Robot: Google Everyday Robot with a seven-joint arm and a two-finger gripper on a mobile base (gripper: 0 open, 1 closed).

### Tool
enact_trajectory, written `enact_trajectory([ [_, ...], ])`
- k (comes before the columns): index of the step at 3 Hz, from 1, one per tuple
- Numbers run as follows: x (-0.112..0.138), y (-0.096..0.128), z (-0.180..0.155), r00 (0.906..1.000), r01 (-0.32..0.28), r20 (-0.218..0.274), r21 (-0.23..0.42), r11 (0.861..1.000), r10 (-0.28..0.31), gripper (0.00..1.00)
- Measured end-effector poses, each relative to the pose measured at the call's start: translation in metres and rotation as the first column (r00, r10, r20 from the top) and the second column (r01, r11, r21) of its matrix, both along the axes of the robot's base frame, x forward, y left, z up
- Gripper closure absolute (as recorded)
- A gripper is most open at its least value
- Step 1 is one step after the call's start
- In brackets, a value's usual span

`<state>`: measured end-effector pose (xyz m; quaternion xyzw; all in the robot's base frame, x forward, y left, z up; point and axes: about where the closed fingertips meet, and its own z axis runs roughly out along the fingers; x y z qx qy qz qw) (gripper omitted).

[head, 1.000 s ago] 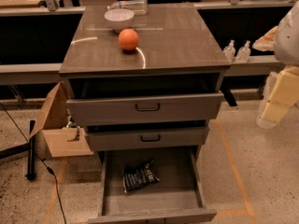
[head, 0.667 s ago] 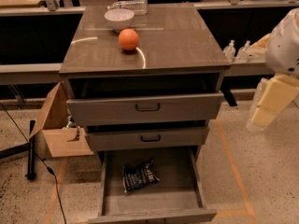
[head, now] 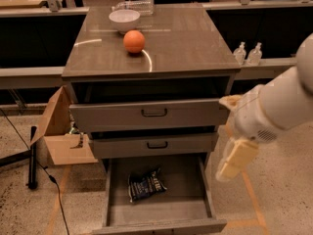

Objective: Pick blue chip bag from bottom drawer and place on counter

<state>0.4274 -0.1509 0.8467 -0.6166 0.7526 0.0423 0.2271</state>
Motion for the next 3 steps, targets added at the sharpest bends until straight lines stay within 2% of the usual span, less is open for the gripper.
enact_trajectory([
  [1,-0.014,0.040,-0.073,0.9961,-0.087,-0.008,0.040,0.995,0.088,0.00],
  [2,-0.017,0.081,-0.154,0.9898,-0.134,-0.040,0.060,0.989,0.137,0.00],
  [3,-0.003,0.083,-0.155,0.9953,-0.097,0.007,0.076,0.992,0.097,0.00],
])
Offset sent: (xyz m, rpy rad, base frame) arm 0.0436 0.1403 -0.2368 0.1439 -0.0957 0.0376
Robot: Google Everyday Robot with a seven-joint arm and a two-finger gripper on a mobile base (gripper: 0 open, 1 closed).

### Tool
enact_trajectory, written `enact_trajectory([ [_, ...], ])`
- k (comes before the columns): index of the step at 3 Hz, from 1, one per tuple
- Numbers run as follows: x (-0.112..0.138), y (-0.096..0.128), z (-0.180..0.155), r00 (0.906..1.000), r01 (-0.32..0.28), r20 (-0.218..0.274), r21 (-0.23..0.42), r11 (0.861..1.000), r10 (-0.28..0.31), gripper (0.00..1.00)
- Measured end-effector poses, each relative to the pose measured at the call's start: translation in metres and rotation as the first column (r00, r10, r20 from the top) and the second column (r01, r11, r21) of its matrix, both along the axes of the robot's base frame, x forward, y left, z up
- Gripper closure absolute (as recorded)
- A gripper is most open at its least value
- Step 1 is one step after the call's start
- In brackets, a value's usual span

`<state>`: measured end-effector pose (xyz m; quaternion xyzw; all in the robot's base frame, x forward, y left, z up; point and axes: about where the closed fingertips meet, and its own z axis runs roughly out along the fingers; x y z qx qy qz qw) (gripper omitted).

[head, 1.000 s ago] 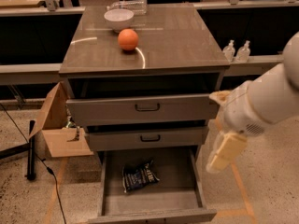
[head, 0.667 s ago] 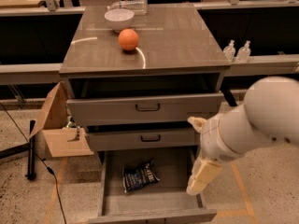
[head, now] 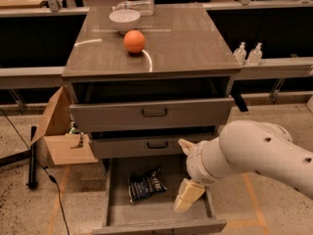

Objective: Pick blue chip bag from bottom drawer and place on counter

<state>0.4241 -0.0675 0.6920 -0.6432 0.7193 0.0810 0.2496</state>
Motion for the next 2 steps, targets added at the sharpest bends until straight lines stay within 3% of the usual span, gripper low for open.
enact_trajectory([
  [1,0.000,0.000,0.000,1.0000,-0.001,0.001,0.000,1.000,0.001,0.00],
  [2,0.008,-0.007,-0.027,0.9942,0.104,0.028,-0.006,0.995,-0.104,0.00],
])
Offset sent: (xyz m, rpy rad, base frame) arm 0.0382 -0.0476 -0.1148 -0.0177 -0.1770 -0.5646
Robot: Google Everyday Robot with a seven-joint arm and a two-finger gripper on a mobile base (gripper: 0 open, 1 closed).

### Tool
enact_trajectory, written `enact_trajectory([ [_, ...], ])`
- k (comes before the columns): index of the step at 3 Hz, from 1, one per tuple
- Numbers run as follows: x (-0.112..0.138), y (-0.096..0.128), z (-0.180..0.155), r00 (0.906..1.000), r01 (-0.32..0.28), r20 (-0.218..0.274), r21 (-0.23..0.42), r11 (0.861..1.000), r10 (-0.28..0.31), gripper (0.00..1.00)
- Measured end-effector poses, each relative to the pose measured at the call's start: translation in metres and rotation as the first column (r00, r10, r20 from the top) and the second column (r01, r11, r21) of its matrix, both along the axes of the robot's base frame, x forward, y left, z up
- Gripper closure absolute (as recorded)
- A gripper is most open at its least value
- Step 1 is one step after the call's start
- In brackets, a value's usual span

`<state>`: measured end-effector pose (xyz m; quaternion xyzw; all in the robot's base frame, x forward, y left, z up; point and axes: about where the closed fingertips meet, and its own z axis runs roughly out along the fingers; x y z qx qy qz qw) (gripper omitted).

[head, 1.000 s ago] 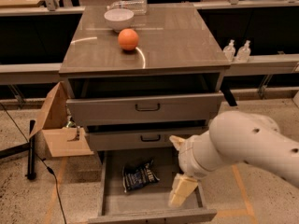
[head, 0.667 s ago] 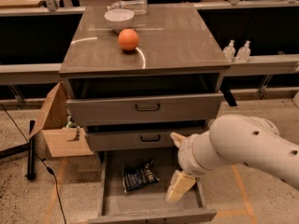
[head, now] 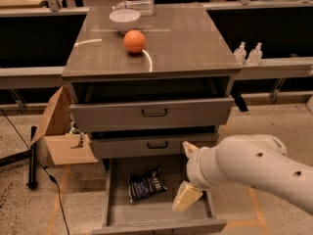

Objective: Pick blue chip bag from bottom drawer and place on counter

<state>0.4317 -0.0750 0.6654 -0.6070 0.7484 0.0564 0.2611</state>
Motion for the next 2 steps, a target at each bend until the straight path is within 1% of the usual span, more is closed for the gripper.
enact_trajectory([
  [1,-0.001,-0.025,-0.079,0.9973,0.064,-0.034,-0.047,0.997,-0.066,0.00],
  [2,0.024,-0.048,-0.136,0.9910,0.131,-0.020,-0.057,0.990,-0.132,0.00],
])
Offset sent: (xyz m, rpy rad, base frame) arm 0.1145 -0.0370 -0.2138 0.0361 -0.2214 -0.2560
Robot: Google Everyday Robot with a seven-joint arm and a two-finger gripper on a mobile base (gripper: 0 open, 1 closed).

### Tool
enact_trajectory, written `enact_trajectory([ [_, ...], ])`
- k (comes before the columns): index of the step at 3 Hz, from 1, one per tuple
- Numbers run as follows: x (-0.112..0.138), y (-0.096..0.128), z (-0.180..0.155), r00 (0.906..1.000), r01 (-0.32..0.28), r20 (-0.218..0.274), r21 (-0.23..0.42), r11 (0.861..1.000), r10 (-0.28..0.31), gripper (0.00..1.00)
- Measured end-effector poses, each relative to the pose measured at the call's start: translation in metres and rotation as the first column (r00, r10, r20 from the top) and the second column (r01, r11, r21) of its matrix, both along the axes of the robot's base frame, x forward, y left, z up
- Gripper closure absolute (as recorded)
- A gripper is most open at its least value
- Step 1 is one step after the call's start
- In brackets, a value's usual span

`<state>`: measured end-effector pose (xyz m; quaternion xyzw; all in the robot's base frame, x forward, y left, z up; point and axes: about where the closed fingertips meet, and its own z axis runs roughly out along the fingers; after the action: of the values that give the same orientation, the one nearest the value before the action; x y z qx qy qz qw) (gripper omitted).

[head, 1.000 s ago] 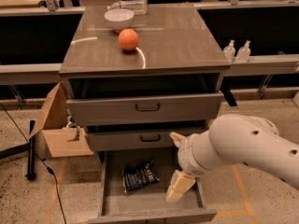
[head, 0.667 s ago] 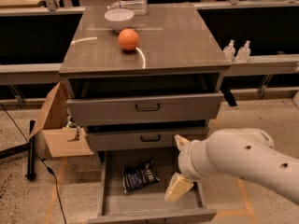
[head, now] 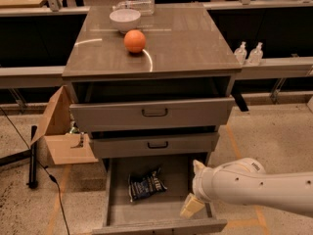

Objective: Pick blue chip bag from bottom drawer and place on counter

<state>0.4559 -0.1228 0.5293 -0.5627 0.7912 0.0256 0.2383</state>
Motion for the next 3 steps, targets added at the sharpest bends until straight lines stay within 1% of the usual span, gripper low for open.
enact_trajectory([
  [1,0.046,-0.014,-0.044,0.9977,0.030,0.061,0.024,0.999,-0.032,0.00],
  [2,0.094,0.003,-0.087,0.9901,0.034,0.132,0.104,0.994,-0.048,0.00],
  [3,0.118,0.035,-0.143,0.9899,0.029,0.131,0.187,0.982,-0.055,0.00],
])
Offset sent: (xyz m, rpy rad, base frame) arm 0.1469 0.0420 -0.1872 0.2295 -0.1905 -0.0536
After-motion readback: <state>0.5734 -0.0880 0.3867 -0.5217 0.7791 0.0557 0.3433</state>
